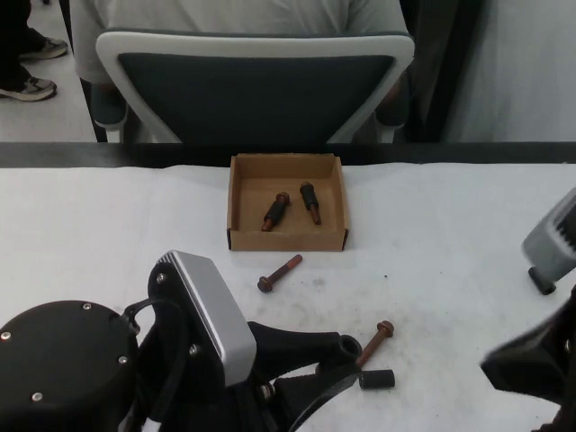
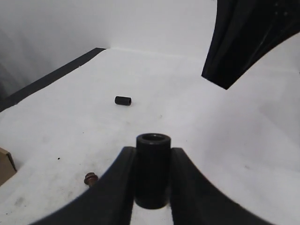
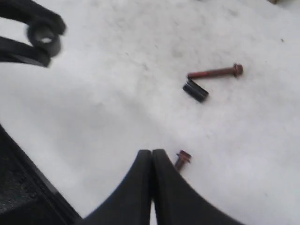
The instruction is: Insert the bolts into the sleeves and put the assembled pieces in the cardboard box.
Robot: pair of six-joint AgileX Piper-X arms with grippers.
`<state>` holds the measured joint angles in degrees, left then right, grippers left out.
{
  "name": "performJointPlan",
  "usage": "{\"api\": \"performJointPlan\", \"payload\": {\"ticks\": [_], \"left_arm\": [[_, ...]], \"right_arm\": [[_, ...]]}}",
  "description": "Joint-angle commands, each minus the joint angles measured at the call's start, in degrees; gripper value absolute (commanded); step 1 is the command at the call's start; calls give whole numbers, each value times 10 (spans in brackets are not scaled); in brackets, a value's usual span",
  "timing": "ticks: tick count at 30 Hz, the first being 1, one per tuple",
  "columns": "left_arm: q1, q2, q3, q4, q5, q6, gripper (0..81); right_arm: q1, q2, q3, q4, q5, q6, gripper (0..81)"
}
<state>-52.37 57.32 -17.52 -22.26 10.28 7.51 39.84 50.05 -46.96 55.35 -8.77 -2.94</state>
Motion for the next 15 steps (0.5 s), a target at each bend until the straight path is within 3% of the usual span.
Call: {"api": "performJointPlan", "payload": {"ticks": [1,10,12,15], "left_arm": [[-2,-1,0,-7,3,-37,8],[-2,-6,0,-7,3,-81,8],[-2,-11,0,-7,3,-87,8],[-2,-19,0,-7,3,-87,8]], "right_arm": [[-1,37,-3,54,40,5,2],[-1,180,-3,84,18,45,3],[-1,204,-3,84,-10,45,54],[-1,228,-3,84,-29,54,218]]}}
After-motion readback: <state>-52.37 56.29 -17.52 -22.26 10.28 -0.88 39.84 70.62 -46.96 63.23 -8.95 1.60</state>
